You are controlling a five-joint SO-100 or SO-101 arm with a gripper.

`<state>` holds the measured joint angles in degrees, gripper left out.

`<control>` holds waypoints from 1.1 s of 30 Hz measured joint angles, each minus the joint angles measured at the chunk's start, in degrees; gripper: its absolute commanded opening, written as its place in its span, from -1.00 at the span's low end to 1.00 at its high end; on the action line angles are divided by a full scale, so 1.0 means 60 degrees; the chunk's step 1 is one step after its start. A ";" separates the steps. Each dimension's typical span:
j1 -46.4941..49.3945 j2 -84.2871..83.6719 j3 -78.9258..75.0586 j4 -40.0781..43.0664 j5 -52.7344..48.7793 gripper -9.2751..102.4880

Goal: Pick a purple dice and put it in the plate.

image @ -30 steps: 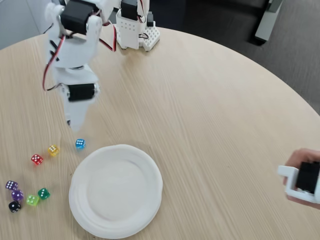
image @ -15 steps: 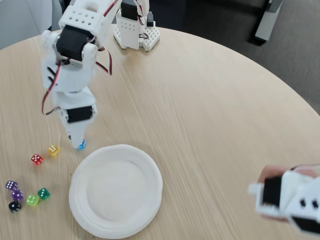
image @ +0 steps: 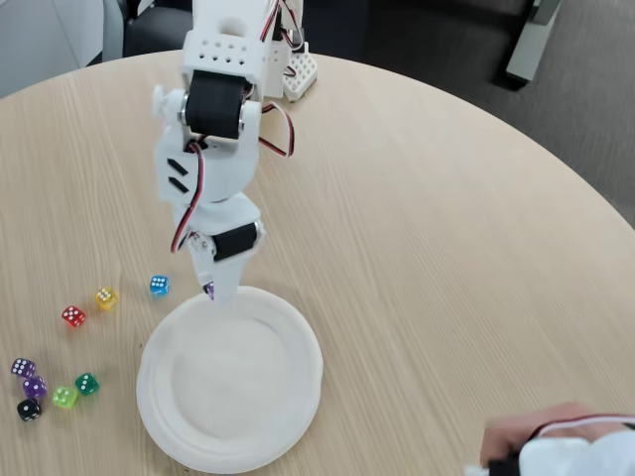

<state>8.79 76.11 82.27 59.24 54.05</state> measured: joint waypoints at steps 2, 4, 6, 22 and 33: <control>-0.0249 0.0000 0.0000 0.0000 0.0000 -0.83; -0.0498 0.0000 0.0000 0.0000 0.0000 -0.82; -0.0615 0.0000 0.0000 0.0000 0.0000 -0.80; -0.0586 0.0000 0.0000 0.0000 -0.0249 -0.83; -0.0615 0.1143 0.0000 0.1230 0.0000 -0.83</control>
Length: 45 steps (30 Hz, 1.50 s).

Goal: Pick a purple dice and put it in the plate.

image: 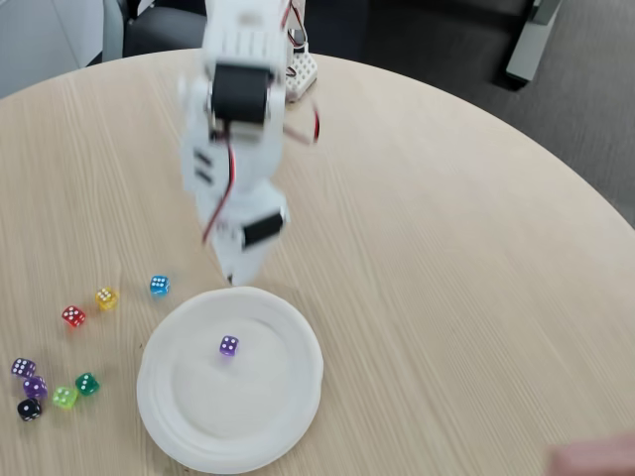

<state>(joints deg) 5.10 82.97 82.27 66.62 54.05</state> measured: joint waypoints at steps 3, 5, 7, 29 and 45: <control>-0.0146 0.1201 0.0000 0.0923 -0.0132 -0.83; -0.0396 0.2021 0.0000 0.1333 -0.0190 -0.83; -0.0688 0.2915 0.0000 0.1538 -0.0264 -0.83; -0.1553 0.9785 1.1191 -0.1362 -0.4746 -0.83; -0.1553 1.5762 1.5000 -0.1348 -0.8145 -0.83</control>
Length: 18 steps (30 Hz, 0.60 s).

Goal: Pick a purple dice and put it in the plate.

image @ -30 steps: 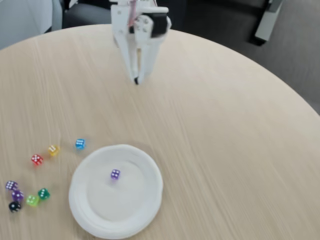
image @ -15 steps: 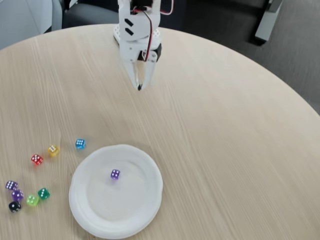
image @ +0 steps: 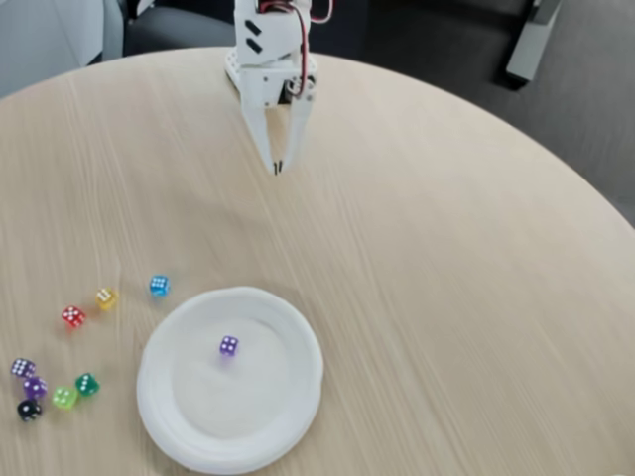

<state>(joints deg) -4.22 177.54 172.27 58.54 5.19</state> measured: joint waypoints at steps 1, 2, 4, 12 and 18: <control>-0.0029 0.0088 0.0000 0.0132 -0.0073 -0.83; -0.0059 0.0132 0.0000 0.0352 -0.0176 -0.83; -0.0059 0.0161 0.0044 0.0981 -0.0396 -0.83; -0.0073 0.0146 0.0044 0.2021 -0.0264 -0.77; -0.0059 0.0146 0.0044 0.2036 0.0234 -0.75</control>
